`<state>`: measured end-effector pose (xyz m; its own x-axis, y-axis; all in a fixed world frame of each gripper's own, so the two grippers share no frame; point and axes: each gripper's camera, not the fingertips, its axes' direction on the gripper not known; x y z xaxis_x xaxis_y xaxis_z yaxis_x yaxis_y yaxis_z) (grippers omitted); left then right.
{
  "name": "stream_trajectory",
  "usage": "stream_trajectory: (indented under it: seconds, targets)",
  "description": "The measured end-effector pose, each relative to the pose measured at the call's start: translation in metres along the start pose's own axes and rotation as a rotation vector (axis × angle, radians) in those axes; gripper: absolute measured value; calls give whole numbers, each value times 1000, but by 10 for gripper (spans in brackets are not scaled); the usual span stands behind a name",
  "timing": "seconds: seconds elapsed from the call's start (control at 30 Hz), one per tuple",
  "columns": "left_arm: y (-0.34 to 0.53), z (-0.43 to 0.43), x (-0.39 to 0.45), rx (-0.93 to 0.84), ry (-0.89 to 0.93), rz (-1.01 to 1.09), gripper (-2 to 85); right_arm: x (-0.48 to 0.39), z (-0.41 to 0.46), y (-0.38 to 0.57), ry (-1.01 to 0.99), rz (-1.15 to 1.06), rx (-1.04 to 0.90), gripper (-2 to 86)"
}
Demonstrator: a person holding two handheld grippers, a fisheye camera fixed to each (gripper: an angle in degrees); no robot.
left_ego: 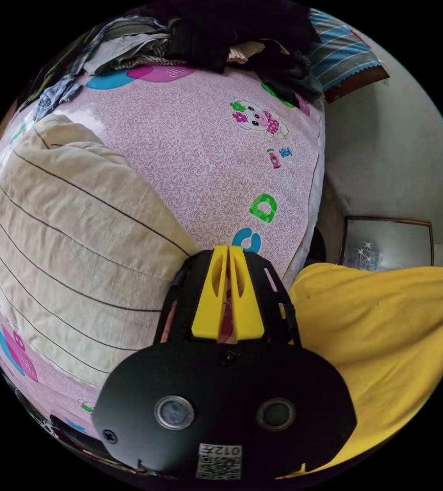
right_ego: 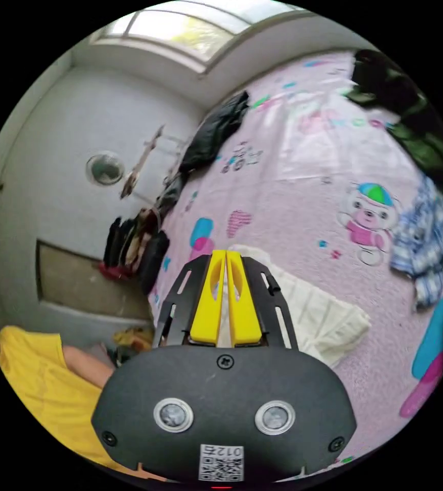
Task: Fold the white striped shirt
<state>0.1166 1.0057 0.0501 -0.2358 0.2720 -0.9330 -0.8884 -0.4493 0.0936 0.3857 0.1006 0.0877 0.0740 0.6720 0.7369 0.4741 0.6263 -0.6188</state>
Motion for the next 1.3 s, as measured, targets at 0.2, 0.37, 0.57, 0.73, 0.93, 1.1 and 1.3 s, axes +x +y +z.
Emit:
stream_trajectory:
  seconds: [0.2, 0.37, 0.57, 0.73, 0.93, 1.1, 1.3]
  targets:
    - [22, -8, -1, 7, -14, -10, 4, 36, 62, 23, 1, 219, -263, 5]
    - [47, -30, 19, 115, -70, 60, 4, 34, 35, 49, -45, 169, -125, 7]
    - [84, -69, 46, 245, -203, 100, 4, 7, 0, 111, -114, -32, -167, 7]
    - [174, -100, 4, 394, -101, -379, 4, -3, 3, 179, -175, -16, -160, 7]
    - [253, -84, -6, 268, -113, -591, 4, 0, 45, 233, -13, -64, -363, 5]
    - [242, -64, 17, 199, -81, -455, 3, 38, 49, 254, -114, 87, -319, 5]
    - [223, -49, 36, 213, -125, -446, 3, 43, 58, 267, -86, 70, -335, 5]
